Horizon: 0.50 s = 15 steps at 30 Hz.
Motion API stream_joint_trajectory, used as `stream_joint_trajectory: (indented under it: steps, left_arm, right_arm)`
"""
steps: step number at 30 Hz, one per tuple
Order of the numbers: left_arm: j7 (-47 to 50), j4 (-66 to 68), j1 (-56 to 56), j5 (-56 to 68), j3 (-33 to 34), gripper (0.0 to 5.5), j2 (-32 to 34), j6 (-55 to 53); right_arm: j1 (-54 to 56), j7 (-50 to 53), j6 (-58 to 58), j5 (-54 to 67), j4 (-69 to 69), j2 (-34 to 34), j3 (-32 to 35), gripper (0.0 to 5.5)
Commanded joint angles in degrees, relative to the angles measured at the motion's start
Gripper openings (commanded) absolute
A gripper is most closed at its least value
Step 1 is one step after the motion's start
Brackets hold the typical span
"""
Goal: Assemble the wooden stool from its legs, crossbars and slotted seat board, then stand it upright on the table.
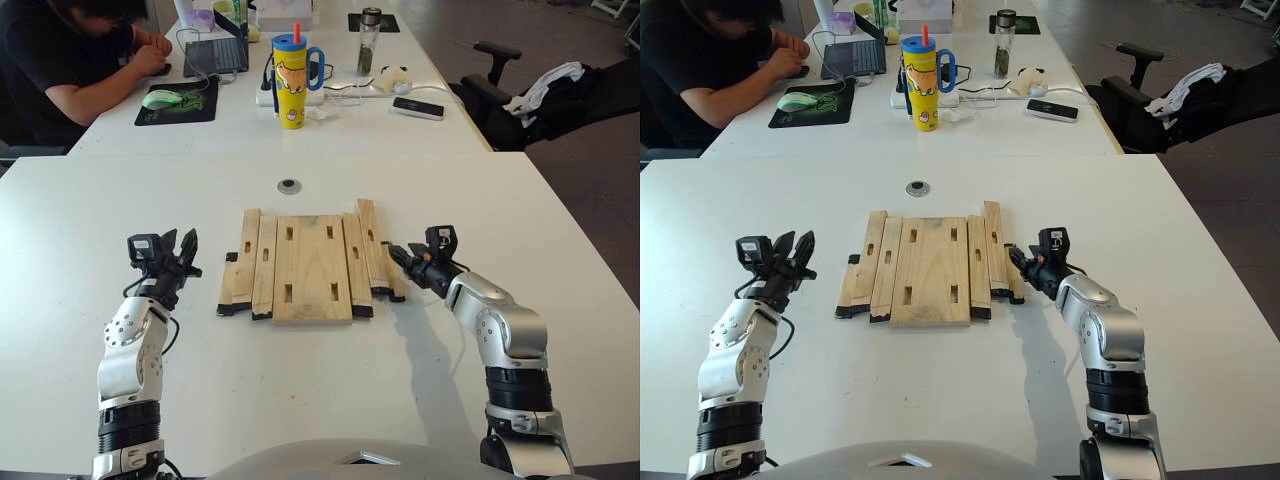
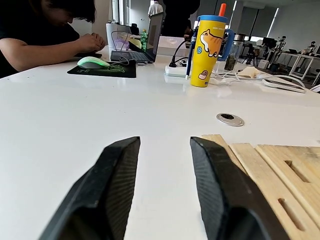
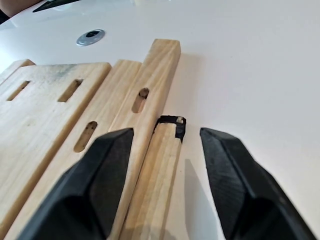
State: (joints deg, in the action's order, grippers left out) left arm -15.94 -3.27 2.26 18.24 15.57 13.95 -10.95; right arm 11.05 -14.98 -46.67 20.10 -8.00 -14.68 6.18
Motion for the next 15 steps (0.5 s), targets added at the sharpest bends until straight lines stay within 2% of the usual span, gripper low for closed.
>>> stream_joint_trajectory:
  steps: [1,8,15]
  left_arm:
    - [1.31,-0.45,0.00,0.21,-0.18,1.82,-0.91,-0.48]
    - [1.98,-0.90,-0.34,-0.28,-1.02,1.82,-1.25,-0.42]
    - [2.07,-0.26,0.30,-1.18,-1.65,1.82,-0.91,-0.05]
  right_arm:
    - [0.30,-0.60,-1.21,-0.13,0.81,-0.81,-0.51,2.43]
    - [0.48,-1.62,-1.86,-0.80,2.00,-1.83,-1.90,2.43]
    - [-1.34,-2.34,-2.75,-5.73,3.37,-5.40,-8.20,2.43]
